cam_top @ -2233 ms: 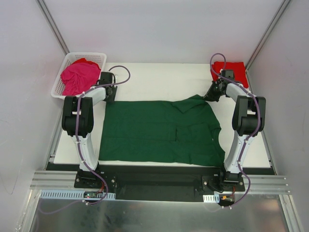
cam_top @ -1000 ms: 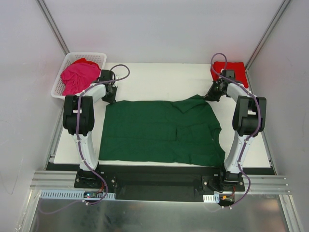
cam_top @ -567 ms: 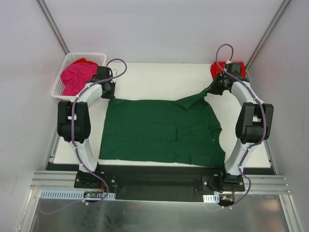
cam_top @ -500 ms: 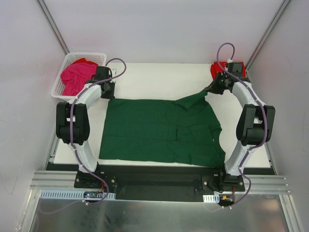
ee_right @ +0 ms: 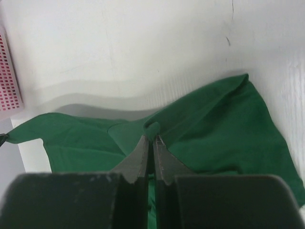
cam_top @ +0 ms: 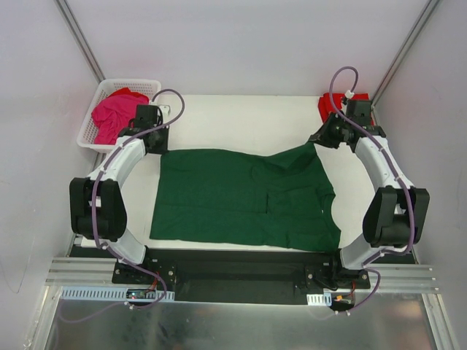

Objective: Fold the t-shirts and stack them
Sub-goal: Fold the other side of the tshirt into a rectangle

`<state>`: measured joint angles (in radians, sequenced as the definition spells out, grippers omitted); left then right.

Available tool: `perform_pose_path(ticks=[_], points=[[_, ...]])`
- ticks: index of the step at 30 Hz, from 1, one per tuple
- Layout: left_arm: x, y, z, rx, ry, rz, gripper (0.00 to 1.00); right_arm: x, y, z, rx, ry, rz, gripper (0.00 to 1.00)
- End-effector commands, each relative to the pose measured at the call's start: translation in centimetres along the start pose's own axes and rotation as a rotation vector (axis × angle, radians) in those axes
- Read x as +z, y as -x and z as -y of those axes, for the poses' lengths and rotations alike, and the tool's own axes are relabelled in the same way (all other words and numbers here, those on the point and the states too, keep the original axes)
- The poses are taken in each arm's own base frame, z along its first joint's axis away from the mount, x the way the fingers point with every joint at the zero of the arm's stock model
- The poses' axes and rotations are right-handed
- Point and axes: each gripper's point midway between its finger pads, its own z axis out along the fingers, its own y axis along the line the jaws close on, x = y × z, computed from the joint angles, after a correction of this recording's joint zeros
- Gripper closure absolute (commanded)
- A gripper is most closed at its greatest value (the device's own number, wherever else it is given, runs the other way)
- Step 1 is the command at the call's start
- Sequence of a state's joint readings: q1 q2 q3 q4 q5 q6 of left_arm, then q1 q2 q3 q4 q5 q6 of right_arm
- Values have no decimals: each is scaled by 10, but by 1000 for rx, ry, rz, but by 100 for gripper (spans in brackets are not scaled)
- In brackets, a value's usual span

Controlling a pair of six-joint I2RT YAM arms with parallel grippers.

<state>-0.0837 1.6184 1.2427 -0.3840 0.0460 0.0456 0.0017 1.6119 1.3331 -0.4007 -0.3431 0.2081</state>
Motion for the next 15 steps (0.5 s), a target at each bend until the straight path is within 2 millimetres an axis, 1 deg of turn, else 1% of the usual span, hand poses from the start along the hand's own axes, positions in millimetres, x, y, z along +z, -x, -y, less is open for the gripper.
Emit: perform_pose_path(ticks=[1,2,3,4,6,7,9,10,11,12,13,14,15], points=[[-24,-10,-2,23,9,3,100,-32,-8,-10,-33,-5,46,99],[-26,-14,-1,26,6,-6,100,-36,-9,-10,-39,-11,51,99],[-31,-14,-1,32,6,2,100,-38,-14,-8,-39,-16,46,99],[-33,-17,-1,34,1,-3,100,-46,-16,-11,-47,-18,52,99],[-40,-20,0,34,1,0,100,-53,-20,-11,-61,-32,55,99],[-40,-25,0,33,-2,-9,100,-62,-24,-12,-69,-36,61,99],[-47,-29,-2,37,13,-5,100,-71,-27,-10,-77,-52,73,99],[-47,-34,-4,35,24,-13,100,-75,-33,-7,-75,-66,64,99],[-49,-35,-7,37,42,-9,100,-85,-33,-7,-86,-71,84,99],[-53,-35,-7,37,43,0,100,-88,-36,-7,-88,-74,82,99],[-53,-39,-6,38,40,-4,100,-91,-43,-3,-83,-87,67,99],[-55,-39,-7,35,44,-3,100,-99,-46,-6,-93,-76,77,99],[-56,-40,-11,34,67,-5,100,-101,-50,-5,-95,-76,70,99]])
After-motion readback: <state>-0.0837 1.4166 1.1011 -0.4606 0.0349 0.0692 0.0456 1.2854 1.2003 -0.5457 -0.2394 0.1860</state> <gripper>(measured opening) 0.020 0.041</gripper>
